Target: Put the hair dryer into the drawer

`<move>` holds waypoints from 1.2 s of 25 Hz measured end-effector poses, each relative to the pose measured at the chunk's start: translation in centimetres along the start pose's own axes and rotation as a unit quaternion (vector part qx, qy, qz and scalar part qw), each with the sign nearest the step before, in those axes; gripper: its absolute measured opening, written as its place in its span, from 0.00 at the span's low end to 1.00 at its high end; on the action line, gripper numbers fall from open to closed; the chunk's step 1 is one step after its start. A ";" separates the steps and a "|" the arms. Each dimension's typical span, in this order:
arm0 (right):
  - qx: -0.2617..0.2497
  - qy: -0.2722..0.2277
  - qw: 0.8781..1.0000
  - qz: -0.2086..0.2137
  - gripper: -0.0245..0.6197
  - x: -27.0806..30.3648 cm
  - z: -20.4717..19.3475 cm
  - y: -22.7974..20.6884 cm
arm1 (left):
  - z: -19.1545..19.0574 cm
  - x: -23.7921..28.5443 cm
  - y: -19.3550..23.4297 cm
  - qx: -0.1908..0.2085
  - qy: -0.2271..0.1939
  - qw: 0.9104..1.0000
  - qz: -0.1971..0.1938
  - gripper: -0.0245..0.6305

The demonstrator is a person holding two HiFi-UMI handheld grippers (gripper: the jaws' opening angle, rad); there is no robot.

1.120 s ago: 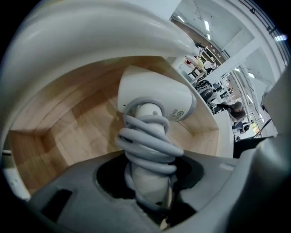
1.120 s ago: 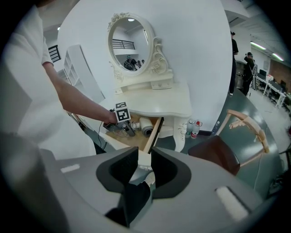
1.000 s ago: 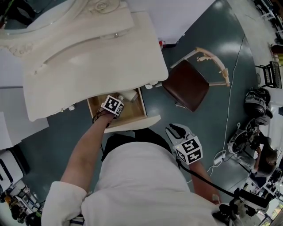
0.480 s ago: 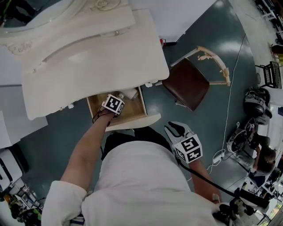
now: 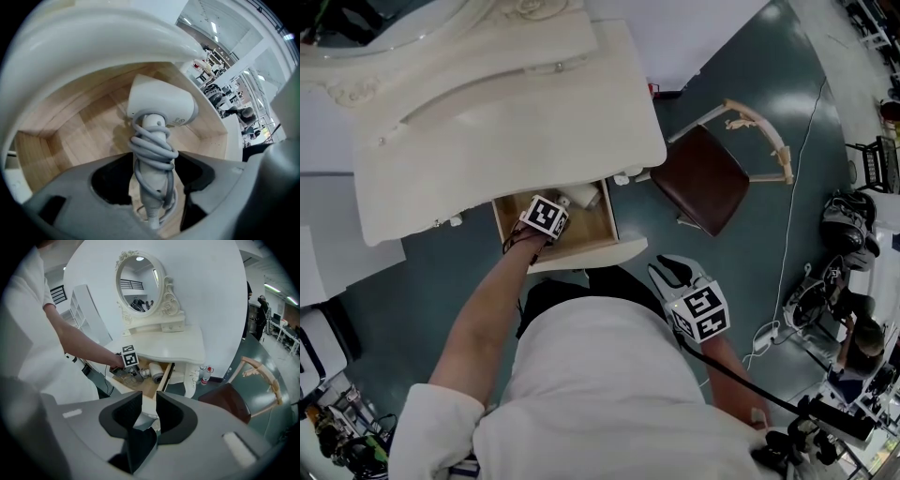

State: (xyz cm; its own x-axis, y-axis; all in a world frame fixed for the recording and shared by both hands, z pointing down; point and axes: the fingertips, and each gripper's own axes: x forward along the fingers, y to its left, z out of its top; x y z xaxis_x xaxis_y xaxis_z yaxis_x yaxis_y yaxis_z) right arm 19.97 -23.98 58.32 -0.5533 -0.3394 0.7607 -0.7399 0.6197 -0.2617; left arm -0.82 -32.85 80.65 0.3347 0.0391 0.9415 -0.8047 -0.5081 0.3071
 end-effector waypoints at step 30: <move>-0.089 -0.015 0.995 0.051 0.18 5.4 3.2 13.4 | -8.5 -19.9 -2.5 -0.014 -0.196 0.978 -0.066 0.38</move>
State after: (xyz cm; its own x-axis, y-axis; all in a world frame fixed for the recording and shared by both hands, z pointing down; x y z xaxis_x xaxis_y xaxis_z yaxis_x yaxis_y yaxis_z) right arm 5.89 -19.78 57.07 -0.6350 -0.2874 0.7170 -0.6015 0.7664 -0.2254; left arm -9.67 -25.00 62.31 0.5947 -0.2325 0.7696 -0.7530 -0.4966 0.4318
